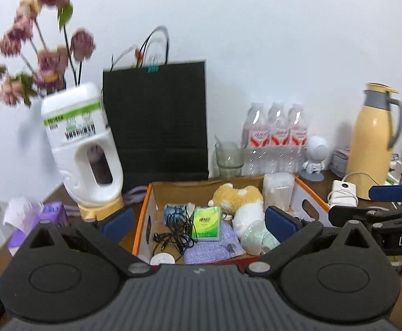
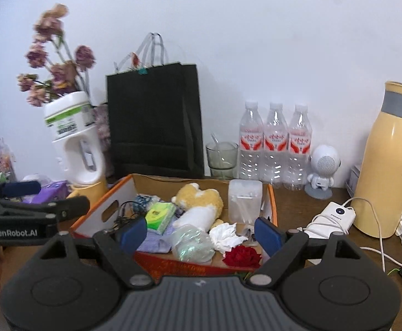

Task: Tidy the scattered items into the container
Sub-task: 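Withdraw both grippers from the box toward the table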

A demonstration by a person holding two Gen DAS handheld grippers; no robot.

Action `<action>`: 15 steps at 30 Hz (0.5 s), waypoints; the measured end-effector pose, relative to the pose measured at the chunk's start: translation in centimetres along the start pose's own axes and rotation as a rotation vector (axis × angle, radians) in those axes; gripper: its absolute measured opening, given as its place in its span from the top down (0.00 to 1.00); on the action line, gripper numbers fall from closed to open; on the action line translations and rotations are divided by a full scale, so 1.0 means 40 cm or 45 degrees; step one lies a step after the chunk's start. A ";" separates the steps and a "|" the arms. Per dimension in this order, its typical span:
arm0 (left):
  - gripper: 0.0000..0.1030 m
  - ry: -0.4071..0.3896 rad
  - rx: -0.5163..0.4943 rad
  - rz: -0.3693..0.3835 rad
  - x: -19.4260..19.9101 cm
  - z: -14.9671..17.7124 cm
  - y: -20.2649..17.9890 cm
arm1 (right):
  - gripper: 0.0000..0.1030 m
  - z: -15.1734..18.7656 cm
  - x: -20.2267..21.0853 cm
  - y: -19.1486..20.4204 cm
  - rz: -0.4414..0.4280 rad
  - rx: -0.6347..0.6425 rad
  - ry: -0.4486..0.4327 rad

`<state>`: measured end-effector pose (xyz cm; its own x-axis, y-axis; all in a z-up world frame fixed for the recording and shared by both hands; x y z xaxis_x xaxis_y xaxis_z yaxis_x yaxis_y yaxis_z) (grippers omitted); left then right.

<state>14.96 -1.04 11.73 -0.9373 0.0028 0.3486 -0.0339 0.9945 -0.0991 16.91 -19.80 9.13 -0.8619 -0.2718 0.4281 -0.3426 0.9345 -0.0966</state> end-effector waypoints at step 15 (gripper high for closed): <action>0.00 0.009 -0.010 0.107 0.198 0.259 0.014 | 0.18 0.276 0.213 0.079 0.052 -0.031 0.001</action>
Point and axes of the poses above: each gripper's, at about its wrist camera, not at the fingertips, and x roughly against the way its jaws point, y to its left, z to its underside, the point moved 5 cm from there along -x, roughly the way its jaws point, and after that the axes turned 10 degrees about x, right-handed, at the moved point
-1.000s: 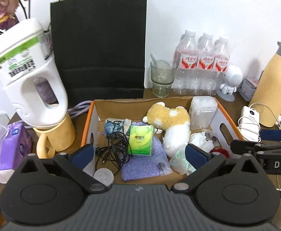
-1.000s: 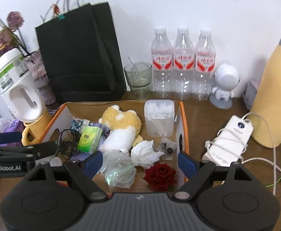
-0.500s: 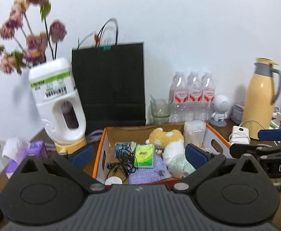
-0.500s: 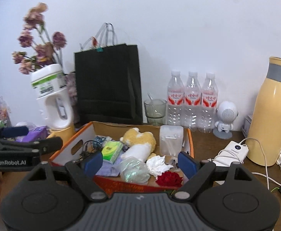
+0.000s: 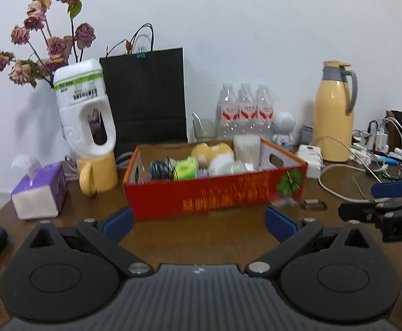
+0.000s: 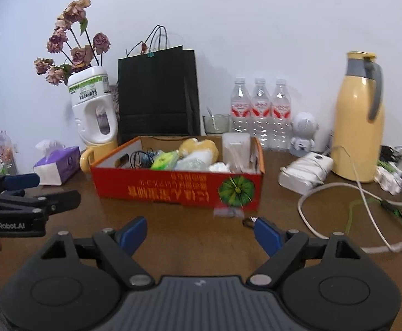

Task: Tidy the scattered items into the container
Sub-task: 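Grasp the small clear tag with the left gripper while the right grasps the black carabiner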

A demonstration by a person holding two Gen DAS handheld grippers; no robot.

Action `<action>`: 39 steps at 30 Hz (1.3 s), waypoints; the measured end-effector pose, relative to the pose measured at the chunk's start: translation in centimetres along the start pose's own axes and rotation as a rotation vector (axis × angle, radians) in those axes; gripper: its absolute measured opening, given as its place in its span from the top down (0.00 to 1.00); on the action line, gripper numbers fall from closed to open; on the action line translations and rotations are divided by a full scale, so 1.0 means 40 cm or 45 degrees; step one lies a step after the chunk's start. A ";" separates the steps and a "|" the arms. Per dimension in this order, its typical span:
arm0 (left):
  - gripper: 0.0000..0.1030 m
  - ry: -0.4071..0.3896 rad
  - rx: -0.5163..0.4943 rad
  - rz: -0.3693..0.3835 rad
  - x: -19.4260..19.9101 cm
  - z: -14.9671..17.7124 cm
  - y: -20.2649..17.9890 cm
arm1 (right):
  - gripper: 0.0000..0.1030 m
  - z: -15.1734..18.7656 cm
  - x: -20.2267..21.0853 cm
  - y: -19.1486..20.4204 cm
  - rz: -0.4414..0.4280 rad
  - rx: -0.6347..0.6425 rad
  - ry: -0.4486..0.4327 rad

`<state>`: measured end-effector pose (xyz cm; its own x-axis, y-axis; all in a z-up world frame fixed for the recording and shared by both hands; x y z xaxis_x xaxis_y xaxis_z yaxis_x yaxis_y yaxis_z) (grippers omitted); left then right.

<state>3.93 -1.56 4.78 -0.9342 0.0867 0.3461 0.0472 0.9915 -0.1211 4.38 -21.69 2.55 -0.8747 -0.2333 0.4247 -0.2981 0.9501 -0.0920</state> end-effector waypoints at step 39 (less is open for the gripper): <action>0.57 0.429 -0.401 0.432 -0.474 0.048 -0.301 | 0.98 0.038 -0.357 -0.226 -0.207 0.095 0.339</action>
Point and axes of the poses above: each gripper's, at about its wrist camera, not at the fingertips, and x roughly against the way its jaws point, y to its left, z to its underside, the point moved 5 cm from there along -x, roughly the way its jaws point, and after that the axes turned 10 degrees about x, right-handed, at the moved point
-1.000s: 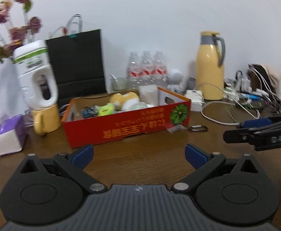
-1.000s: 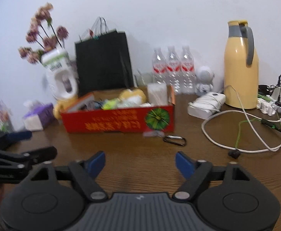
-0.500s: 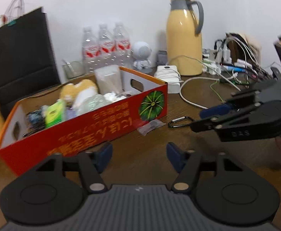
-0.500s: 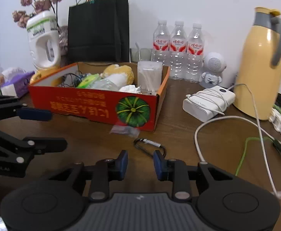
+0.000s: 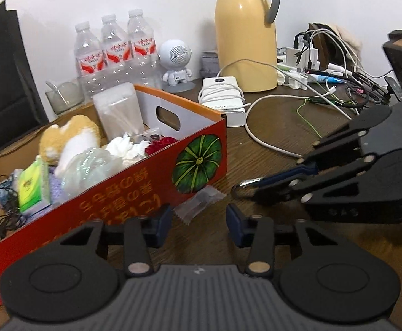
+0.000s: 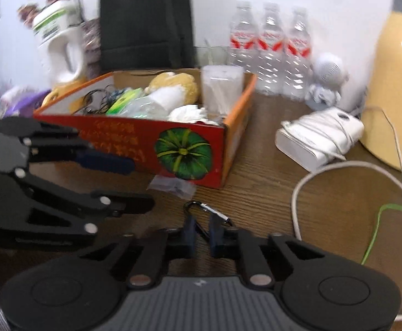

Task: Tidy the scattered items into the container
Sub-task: 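Grasp the small clear tag with the left gripper while the right grasps the black carabiner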

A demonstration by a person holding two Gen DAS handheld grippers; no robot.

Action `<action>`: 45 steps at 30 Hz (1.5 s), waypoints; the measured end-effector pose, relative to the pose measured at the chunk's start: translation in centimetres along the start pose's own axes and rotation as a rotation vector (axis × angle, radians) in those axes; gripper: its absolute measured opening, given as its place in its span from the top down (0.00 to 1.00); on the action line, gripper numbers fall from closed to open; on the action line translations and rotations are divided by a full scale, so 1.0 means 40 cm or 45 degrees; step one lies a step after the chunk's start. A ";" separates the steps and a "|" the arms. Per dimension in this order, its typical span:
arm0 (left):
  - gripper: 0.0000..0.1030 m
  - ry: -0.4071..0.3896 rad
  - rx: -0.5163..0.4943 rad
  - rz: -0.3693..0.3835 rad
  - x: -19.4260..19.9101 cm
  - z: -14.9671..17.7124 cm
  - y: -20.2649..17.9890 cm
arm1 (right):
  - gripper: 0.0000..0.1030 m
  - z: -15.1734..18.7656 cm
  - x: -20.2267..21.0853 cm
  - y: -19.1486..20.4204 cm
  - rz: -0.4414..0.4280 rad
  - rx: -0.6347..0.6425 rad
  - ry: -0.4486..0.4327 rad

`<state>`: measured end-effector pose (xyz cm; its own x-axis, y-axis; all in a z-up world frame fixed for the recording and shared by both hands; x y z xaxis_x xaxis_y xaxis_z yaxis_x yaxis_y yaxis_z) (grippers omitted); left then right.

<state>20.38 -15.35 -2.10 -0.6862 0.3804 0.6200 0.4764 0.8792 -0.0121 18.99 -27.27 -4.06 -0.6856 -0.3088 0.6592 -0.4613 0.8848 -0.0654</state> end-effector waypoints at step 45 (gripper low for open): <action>0.98 -0.129 0.405 -0.199 0.279 0.136 0.061 | 0.54 0.038 0.042 0.058 0.172 -0.165 -0.022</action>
Point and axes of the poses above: each gripper's, at about its wrist camera, not at the fingertips, and x roughly against the way its jaws point, y to its left, z to its underside, the point moved 5 cm from there along -x, roughly the way its jaws point, and after that the axes turned 10 degrees about x, right-handed, at the moved point
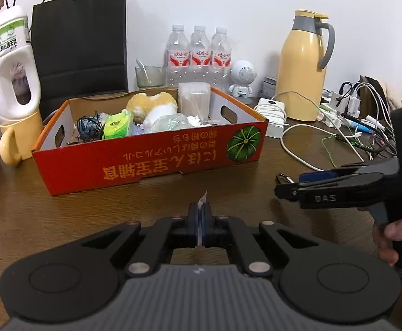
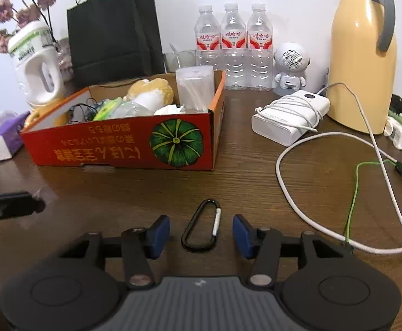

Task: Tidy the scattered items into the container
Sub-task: 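Grasp the small clear tag with the left gripper while the right grasps the black carabiner, then carry the tag and carabiner toward the box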

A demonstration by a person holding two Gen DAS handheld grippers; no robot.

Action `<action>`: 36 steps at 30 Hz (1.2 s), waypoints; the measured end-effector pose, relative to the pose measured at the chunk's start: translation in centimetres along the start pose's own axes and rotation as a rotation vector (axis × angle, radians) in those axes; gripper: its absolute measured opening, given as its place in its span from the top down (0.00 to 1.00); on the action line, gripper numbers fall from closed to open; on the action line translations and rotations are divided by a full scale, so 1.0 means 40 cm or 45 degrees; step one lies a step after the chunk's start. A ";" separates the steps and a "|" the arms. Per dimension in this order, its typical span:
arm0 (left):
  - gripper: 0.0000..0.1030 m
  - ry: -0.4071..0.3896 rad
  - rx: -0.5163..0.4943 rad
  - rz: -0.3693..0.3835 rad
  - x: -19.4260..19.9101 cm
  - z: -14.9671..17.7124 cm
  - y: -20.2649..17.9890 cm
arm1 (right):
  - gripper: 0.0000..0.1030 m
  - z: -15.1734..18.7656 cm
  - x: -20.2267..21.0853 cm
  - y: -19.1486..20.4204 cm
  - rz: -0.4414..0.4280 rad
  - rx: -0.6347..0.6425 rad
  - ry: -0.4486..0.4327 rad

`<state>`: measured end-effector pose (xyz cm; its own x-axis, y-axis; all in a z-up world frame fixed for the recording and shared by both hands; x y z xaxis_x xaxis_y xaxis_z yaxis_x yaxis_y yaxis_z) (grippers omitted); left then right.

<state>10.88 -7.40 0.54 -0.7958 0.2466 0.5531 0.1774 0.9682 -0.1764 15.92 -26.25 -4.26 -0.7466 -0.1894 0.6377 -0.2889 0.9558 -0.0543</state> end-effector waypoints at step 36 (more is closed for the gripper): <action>0.97 -0.053 0.043 -0.026 0.071 0.015 0.082 | 0.88 -0.021 0.046 0.155 -0.177 0.230 0.313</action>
<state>8.84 -3.55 1.05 -0.8226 0.2242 0.5226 0.1418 0.9708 -0.1934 13.25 -20.47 -2.76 -0.5317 -0.2346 0.8138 -0.4960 0.8651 -0.0747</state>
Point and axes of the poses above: each gripper's, at about its wrist camera, not at the fingertips, and x roughly against the way its jaws point, y to its left, z to its underside, the point moved 5 cm from there along -x, roughly the way its jaws point, and after that the axes turned 10 degrees about x, right-handed, at the moved point
